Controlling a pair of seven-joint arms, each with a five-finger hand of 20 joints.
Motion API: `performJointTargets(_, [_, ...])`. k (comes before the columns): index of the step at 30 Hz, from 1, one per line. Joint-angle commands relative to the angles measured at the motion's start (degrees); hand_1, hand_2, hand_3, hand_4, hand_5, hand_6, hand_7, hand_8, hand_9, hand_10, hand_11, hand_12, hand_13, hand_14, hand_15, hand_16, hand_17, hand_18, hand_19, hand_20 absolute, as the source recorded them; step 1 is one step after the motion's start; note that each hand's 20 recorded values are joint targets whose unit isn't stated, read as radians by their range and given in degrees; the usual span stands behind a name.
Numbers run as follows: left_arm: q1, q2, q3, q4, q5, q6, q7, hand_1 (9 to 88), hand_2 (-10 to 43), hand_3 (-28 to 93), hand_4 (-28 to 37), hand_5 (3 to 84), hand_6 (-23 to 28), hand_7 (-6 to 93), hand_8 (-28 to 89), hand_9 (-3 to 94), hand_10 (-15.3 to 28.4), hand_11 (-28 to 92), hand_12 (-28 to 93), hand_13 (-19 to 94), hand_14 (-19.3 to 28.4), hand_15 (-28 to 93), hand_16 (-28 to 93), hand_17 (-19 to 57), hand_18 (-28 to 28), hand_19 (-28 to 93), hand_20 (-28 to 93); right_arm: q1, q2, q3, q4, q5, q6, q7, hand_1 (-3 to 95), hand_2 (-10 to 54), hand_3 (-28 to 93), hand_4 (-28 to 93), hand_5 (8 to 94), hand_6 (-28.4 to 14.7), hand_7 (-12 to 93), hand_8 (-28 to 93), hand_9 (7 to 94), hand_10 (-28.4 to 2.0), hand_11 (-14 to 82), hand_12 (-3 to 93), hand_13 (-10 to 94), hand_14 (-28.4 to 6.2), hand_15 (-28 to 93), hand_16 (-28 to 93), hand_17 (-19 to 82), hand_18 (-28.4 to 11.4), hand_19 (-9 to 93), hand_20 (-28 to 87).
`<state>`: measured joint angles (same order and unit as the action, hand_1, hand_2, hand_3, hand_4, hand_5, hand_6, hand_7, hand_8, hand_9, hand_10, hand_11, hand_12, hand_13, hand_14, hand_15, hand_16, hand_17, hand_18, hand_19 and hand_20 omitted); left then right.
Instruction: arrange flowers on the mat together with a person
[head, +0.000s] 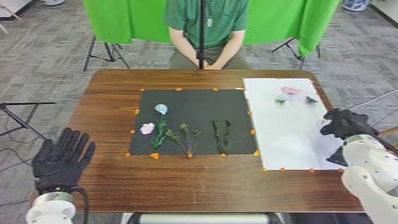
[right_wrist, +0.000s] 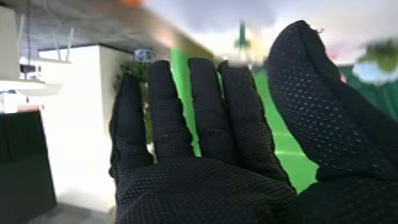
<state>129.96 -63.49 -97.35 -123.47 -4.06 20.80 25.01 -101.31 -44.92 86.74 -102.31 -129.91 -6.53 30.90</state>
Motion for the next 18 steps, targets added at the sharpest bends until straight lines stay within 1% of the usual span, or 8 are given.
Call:
performJointTargets(1, [0.0,-0.66,0.4,0.85,-0.48,0.79,-0.34,29.1,16.7,76,-28.3,52.1,8.5,17.8,-12,46.2,14.1,25,7,35,16.4,40,-10,-6.5,16.3,44,11,0.3,-0.4,-2.8,2.1,0.8,0.3,-0.5,47.4,-9.1,75,-28,45.4,1.7,23,-16,49.7,-8.0,13.3,13.4,36,-12.0,16,20,10,-17.3,47,13])
performJointTargets(2, [0.0,-0.65,0.44,0.83,-0.67,0.77,-0.19,29.1,16.8,76,-28.3,52.1,8.5,17.9,-12,46.2,14.1,24,7,35,16.4,40,-10,-6.5,16.3,44,11,0.2,-0.3,-3.2,2.3,0.7,1.2,-0.6,47.9,-8.7,75,-28,46.5,2.3,24,-16,51.6,-7.8,14.1,13.6,38,-11.7,17,20,10,-17.1,46,13])
performJointTargets(6, [-0.2,-0.57,0.51,0.87,-0.46,0.72,-0.39,29.1,16.9,76,-28.3,52.3,8.6,17.9,-12,46.3,14.2,25,7,35,16.4,40,-10,-6.5,16.3,44,11,0.0,-0.1,-4.5,2.8,0.0,3.8,-0.6,51.0,-7.7,72,-28,54.0,4.5,27,-16,59.4,-7.0,16.6,15.3,43,-10.0,17,21,12,-16.6,46,13])
performJointTargets(7, [-0.3,0.12,0.84,0.94,-0.98,0.65,0.21,29.1,16.9,76,-28.3,52.3,8.6,17.9,-12,46.3,14.2,25,7,35,16.5,40,-10,-6.5,16.3,44,11,-0.2,-0.1,-4.6,2.8,-0.2,4.3,-0.6,52.8,-7.3,68,-28,55.1,4.7,30,-13,61.4,-6.7,17.0,15.9,45,-9.6,17,22,12,-16.4,45,13])
performJointTargets(10, [-0.2,-0.44,0.58,0.93,-0.51,0.8,-0.38,29.1,16.9,76,-28.3,52.3,8.6,17.9,-12,46.3,14.2,25,7,35,16.5,40,-10,-6.5,16.3,44,11,-0.1,-0.1,-5.9,3.3,-1.4,5.7,-0.8,55.7,-6.7,60,-28,59.0,4.5,38,-12,67.5,-6.5,15.9,21.1,49,-8.7,19,24,13,-16.3,44,15])
performJointTargets(11, [-0.3,-0.29,0.67,1.02,-0.82,0.81,-0.19,29.1,16.9,76,-28.3,52.3,8.6,17.9,-12,46.3,14.2,25,7,35,16.5,40,-10,-6.5,16.3,44,11,-0.1,-0.1,-6.3,3.3,-1.0,6.1,-0.6,56.0,-6.7,60,-28,59.4,4.6,39,-12,68.4,-6.5,15.7,21.9,49,-8.7,19,24,14,-16.2,44,15])
performJointTargets(13, [-0.3,-0.46,0.58,1.01,-0.69,0.81,-0.16,29.1,17.0,76,-28.3,52.3,8.6,18.0,-12,46.3,14.2,25,7,35,16.5,40,-10,-6.5,16.3,44,11,0.0,-0.3,-6.8,3.5,-1.2,6.5,-0.9,56.6,-6.4,59,-28,60.9,4.9,40,-11,70.9,-6.1,13.8,25.0,51,-8.4,20,24,14,-16.2,43,15])
performJointTargets(18, [-0.1,-0.66,0.43,0.85,-0.67,0.67,-0.08,29.1,17.0,76,-28.3,52.3,8.5,18.0,-12,46.4,14.2,25,7,35,16.5,41,-10,-6.5,16.3,44,11,-0.2,0.7,-8.0,1.9,-2.9,11.9,-2.3,58.4,-4.5,60,-28,65.1,5.2,44,-9,76.6,-5.6,8.7,30.8,54,-7.6,20,25,16,-16.1,42,16])
